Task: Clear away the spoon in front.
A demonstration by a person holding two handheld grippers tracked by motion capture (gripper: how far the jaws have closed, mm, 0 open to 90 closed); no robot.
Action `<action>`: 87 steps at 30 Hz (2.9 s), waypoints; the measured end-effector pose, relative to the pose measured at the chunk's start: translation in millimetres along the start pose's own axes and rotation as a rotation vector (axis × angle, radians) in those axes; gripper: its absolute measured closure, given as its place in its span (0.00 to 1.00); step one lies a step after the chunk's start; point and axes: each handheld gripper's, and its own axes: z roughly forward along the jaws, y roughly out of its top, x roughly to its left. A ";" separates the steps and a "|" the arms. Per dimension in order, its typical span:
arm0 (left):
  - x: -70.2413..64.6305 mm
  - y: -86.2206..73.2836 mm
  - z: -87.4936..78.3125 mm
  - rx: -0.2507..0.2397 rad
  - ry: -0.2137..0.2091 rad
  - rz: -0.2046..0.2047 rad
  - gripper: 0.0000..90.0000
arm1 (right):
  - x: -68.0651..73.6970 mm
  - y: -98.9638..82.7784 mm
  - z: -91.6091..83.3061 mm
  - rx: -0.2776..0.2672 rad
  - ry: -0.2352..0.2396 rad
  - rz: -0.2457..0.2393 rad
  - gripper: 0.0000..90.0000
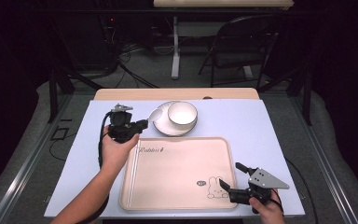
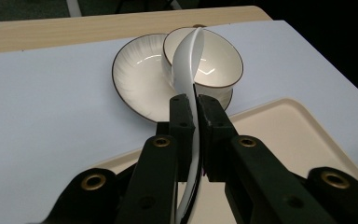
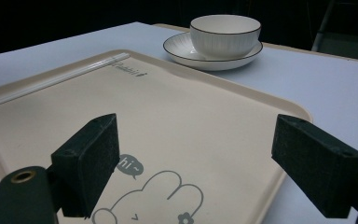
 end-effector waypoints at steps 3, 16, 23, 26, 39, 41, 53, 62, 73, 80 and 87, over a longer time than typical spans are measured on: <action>2.9 -8.4 -9.8 0.003 -0.003 -0.005 0.94 | 0.3 -0.1 0.3 0.002 0.000 0.001 0.16; 5.8 -42.6 -37.1 0.024 0.000 -0.009 0.94 | 0.6 -0.5 1.2 0.008 -0.003 -0.001 0.16; 5.3 -64.9 -38.0 0.063 -0.007 -0.021 0.94 | 0.4 -0.5 0.8 0.007 -0.006 0.000 0.16; 6.3 -77.3 -35.9 0.082 -0.014 -0.036 0.94 | 0.4 -0.6 0.7 0.008 -0.007 0.000 0.16; 11.4 -114.3 -26.4 0.152 -0.011 -0.073 0.94 | 0.7 -0.7 0.9 0.009 -0.007 -0.001 0.16; 11.0 -116.0 -26.8 0.158 -0.012 -0.073 0.94 | 0.8 -0.7 0.8 0.009 -0.007 0.000 0.16; 8.2 -109.0 -27.4 0.150 -0.009 -0.054 0.94 | 0.8 -0.8 1.1 0.009 -0.007 -0.001 0.16; 17.8 -80.5 -9.0 0.201 -0.023 -0.071 0.94 | 0.7 -0.9 1.6 0.010 -0.004 0.003 0.16; 51.2 -41.2 32.3 0.291 -0.065 -0.161 0.89 | 0.6 -1.0 1.9 0.011 -0.001 0.008 0.16; 69.8 -36.8 59.4 0.319 -0.068 -0.236 0.85 | -0.3 -1.0 1.9 0.010 0.000 0.007 0.16; 71.7 -40.1 74.2 0.329 -0.043 -0.236 0.82 | -0.5 -0.9 1.7 0.009 0.001 0.006 0.16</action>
